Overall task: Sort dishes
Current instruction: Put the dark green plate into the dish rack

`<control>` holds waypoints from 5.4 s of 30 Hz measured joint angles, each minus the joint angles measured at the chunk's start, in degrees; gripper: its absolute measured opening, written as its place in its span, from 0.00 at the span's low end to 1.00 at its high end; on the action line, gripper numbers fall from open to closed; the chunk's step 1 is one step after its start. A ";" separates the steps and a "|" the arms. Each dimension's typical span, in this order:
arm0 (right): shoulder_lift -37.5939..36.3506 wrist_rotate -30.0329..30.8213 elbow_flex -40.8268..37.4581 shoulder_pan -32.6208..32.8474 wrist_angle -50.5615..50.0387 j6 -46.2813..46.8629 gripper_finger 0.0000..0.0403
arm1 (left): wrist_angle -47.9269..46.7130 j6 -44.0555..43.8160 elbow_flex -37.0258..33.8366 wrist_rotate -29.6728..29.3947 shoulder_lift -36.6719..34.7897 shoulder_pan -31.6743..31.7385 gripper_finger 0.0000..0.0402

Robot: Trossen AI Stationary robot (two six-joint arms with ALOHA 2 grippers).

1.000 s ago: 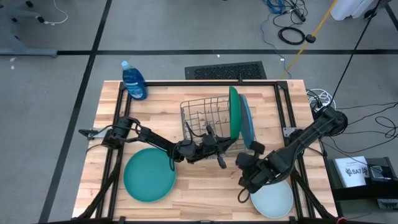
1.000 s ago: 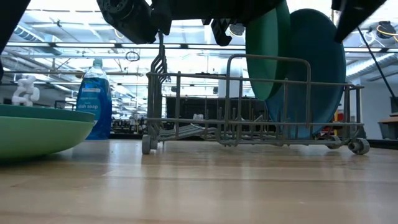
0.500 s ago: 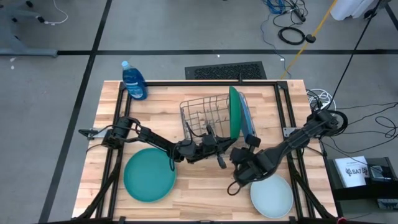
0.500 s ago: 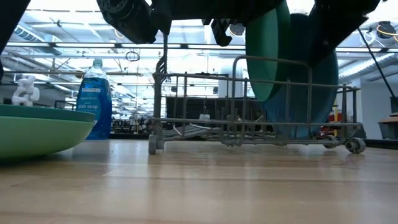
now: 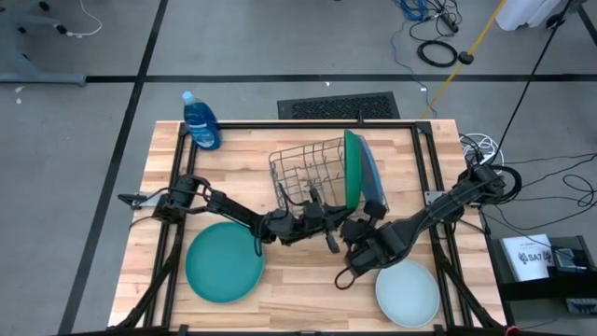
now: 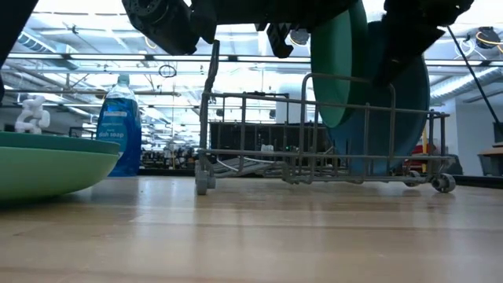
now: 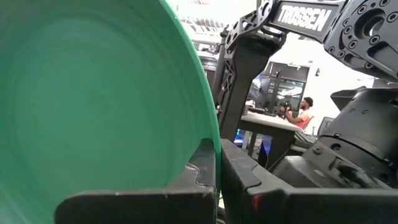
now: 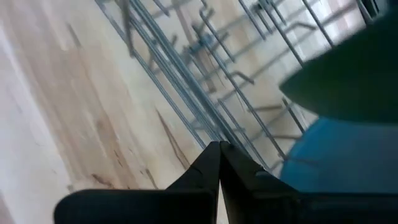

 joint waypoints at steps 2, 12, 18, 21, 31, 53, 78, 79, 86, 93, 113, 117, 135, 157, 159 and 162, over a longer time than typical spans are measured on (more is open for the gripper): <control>0.00 0.03 0.00 -0.21 1.97 -2.46 0.01 | 0.00 0.02 0.00 0.07 -0.03 0.02 0.00; -1.40 -0.67 0.11 1.79 3.07 -19.51 0.04 | 0.40 0.06 0.00 0.17 -0.10 -0.10 0.00; -1.01 0.47 0.17 1.63 -0.21 -24.04 0.16 | 0.39 0.06 0.00 -0.08 -0.10 0.02 0.00; -0.83 1.14 0.18 1.52 -1.10 -24.49 0.23 | 0.38 0.06 0.00 -0.18 -0.10 0.13 0.00; -0.85 4.71 0.20 1.41 -3.83 -24.27 0.31 | 0.10 0.41 0.00 -0.26 -0.10 0.06 0.00; -0.98 -1.09 0.20 -1.81 -0.64 -23.90 0.13 | 1.44 0.39 -0.11 -1.32 0.05 0.11 0.00; -1.28 -5.03 0.04 -2.15 10.30 -28.87 0.02 | 5.32 0.36 -0.79 -1.62 -0.12 -0.73 0.00; -1.46 -5.14 0.04 -2.14 10.12 -29.04 0.03 | 5.39 0.38 -0.79 -1.77 -0.12 -0.83 0.00; -6.76 -6.25 0.11 0.07 10.10 -30.84 0.17 | 7.96 -0.20 -0.51 0.33 -0.12 -1.27 0.00; -14.52 -5.90 0.33 2.01 9.79 -30.70 0.28 | 6.99 -6.15 -0.61 2.14 0.10 -0.96 0.00; -35.60 -4.50 0.28 3.04 8.19 -37.53 0.29 | 18.74 -21.02 -0.68 -3.59 0.10 0.42 0.00; -37.82 -3.90 0.22 3.03 8.29 -42.03 0.29 | 19.69 -21.03 -0.71 -9.37 0.05 0.52 0.00; -38.70 1.10 0.20 3.05 8.96 -52.10 0.29 | -0.56 -5.24 17.45 0.65 -0.02 0.23 0.00; -52.54 1.54 0.17 3.07 8.06 -51.40 0.29 | 13.97 8.56 32.02 -0.74 10.90 0.99 0.00; -53.08 1.59 0.17 3.07 8.04 -50.81 0.29 | 16.62 10.40 32.02 -4.83 12.50 0.48 0.00; -53.26 1.67 0.17 3.07 7.93 -50.91 0.29 | 18.64 9.84 32.02 -11.26 13.80 -0.56 0.00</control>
